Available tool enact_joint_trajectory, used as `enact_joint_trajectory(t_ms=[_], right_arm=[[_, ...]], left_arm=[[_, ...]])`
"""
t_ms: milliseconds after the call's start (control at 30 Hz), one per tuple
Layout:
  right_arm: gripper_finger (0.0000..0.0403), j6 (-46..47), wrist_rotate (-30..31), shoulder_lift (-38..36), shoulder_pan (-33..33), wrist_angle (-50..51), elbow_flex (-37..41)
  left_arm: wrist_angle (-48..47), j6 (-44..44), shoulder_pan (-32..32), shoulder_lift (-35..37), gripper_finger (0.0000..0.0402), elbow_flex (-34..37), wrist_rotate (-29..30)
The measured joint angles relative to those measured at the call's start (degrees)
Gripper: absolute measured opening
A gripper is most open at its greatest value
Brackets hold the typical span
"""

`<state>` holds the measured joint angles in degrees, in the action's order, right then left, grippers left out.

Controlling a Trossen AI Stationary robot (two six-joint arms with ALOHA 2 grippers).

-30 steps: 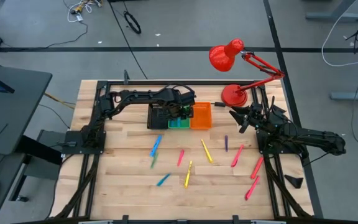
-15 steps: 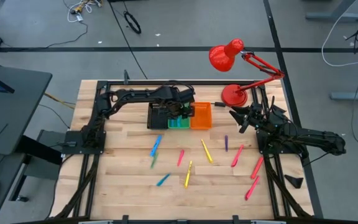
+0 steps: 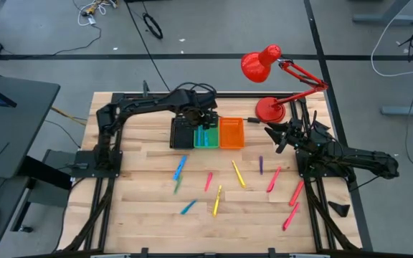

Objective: Pick & Place Markers
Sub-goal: Put the large blue highlighter pen into the green bin

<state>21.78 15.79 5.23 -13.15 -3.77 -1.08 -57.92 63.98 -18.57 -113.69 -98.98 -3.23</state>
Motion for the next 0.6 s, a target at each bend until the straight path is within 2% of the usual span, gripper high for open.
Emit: enact_joint_trajectory(t_ms=[400,600], right_arm=[[0.017,0.0,-0.03,0.0,0.0,0.0,-0.01],[0.017,0.0,0.0,0.0,0.0,0.11,-0.01]], left_arm=[[-6.39,-0.79,0.02,6.42,0.0193,0.0,1.77],[-9.6,-0.33,0.37,7.23,0.019,-0.04,3.05]])
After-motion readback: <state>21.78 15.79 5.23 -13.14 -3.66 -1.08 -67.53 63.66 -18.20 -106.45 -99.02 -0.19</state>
